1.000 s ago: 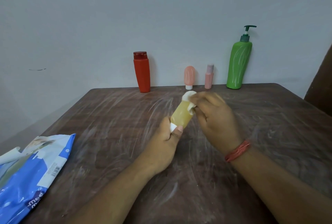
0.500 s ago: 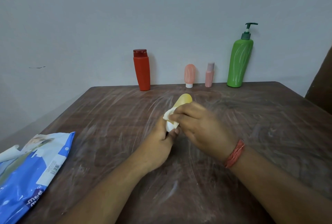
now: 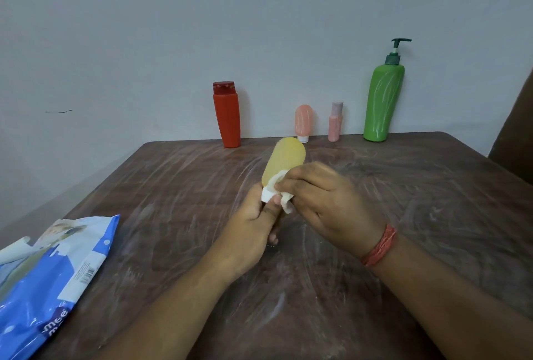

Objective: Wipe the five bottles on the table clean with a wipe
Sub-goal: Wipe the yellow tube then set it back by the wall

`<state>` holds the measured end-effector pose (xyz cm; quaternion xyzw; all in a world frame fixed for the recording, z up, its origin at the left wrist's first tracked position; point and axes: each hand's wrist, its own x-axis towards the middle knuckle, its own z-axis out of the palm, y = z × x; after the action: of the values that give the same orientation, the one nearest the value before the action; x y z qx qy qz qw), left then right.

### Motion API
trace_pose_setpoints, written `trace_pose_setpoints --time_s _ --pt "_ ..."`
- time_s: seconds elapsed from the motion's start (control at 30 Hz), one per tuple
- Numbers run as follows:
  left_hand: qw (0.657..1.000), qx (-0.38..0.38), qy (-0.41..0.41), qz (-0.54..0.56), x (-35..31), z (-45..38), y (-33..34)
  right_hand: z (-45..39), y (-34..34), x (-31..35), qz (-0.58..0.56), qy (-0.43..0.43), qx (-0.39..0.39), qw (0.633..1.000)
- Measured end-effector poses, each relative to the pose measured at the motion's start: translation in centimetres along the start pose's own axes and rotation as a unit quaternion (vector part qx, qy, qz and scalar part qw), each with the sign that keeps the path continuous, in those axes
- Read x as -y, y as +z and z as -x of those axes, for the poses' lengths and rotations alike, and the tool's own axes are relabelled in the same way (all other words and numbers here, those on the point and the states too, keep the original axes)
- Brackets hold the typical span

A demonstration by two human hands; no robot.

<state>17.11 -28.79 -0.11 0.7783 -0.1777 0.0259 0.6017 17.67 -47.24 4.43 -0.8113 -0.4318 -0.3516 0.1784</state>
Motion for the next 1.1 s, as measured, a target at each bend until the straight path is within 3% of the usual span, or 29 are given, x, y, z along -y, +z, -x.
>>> trace_pose_setpoints --time_s 0.13,0.23,0.43,0.7,0.87,1.0,1.1 --pt "0.987 -0.008 0.030 -0.157 -0.1 -0.1 0.3 -0.1 0.3 0.2 0.016 0.000 0.014 1.000" --pt "0.977 -0.034 0.071 -0.196 -0.3 -0.1 -0.2 -0.2 0.5 0.3 0.021 -0.001 0.005 1.000" --pt "0.995 -0.081 0.049 -0.034 -1.3 0.1 -0.2 -0.1 0.7 -0.1 0.023 0.009 -0.010 1.000" --pt "0.999 0.007 0.005 0.031 -0.5 0.3 0.2 0.1 0.9 0.2 0.013 0.033 -0.062 0.997" --pt "0.998 0.046 0.024 0.043 -0.2 0.6 0.8 -0.1 0.3 -0.9 0.024 0.150 -0.157 0.976" --pt "0.994 -0.003 0.007 0.110 -0.4 0.4 0.5 0.1 2.0 1.1 0.017 0.066 -0.089 0.994" --pt "0.993 0.012 0.007 0.121 -0.5 0.4 0.3 -0.3 1.7 0.1 0.010 0.079 -0.107 0.991"
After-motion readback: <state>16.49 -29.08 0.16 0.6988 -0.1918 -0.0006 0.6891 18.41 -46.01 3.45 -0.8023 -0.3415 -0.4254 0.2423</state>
